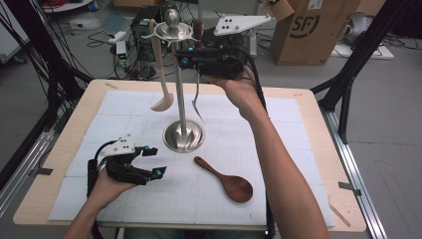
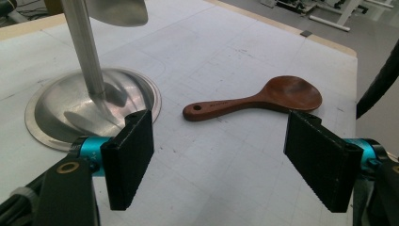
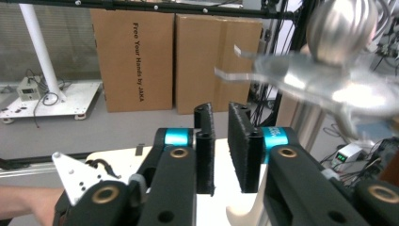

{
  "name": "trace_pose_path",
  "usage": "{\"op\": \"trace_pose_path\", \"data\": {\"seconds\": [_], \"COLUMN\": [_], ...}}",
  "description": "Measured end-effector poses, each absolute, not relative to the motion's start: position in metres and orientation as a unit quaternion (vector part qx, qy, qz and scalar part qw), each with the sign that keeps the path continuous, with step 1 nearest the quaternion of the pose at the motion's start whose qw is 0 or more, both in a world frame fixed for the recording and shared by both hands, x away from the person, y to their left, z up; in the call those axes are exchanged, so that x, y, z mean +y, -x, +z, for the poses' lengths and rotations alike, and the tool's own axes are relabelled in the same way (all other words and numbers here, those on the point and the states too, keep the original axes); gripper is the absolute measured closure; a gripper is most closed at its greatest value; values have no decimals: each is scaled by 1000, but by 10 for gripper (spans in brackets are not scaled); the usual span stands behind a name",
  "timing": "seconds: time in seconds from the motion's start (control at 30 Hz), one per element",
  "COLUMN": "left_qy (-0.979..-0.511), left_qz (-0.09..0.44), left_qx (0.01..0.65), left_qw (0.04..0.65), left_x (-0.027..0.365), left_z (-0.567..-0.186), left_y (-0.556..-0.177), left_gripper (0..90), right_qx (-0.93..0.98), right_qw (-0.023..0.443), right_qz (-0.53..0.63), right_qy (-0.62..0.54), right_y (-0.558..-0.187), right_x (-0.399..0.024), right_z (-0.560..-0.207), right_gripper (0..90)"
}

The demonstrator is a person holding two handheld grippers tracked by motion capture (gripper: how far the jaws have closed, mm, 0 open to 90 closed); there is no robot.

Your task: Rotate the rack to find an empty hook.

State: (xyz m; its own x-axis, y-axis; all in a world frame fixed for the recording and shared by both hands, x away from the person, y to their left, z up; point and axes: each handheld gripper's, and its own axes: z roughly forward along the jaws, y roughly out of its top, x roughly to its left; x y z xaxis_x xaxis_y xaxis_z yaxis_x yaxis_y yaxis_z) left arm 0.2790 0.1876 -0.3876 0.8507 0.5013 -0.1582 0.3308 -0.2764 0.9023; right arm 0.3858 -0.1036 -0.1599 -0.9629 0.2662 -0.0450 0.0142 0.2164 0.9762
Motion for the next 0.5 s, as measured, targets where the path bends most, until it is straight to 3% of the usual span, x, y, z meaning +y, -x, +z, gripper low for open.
{"op": "trace_pose_path", "data": {"seconds": [0.2,0.5], "left_qy": [-797,-798], "left_qz": [80,80], "left_qx": [262,263], "left_qw": [538,536], "left_x": [188,189], "left_z": [-388,-389], "left_y": [-280,-280], "left_gripper": [251,247], "right_qx": [775,777], "right_qw": [91,87], "right_qz": [616,609], "right_qy": [-111,-131], "right_y": [-386,-381], "right_x": [-114,-130], "right_z": [-177,-199], "right_gripper": [699,650]}}
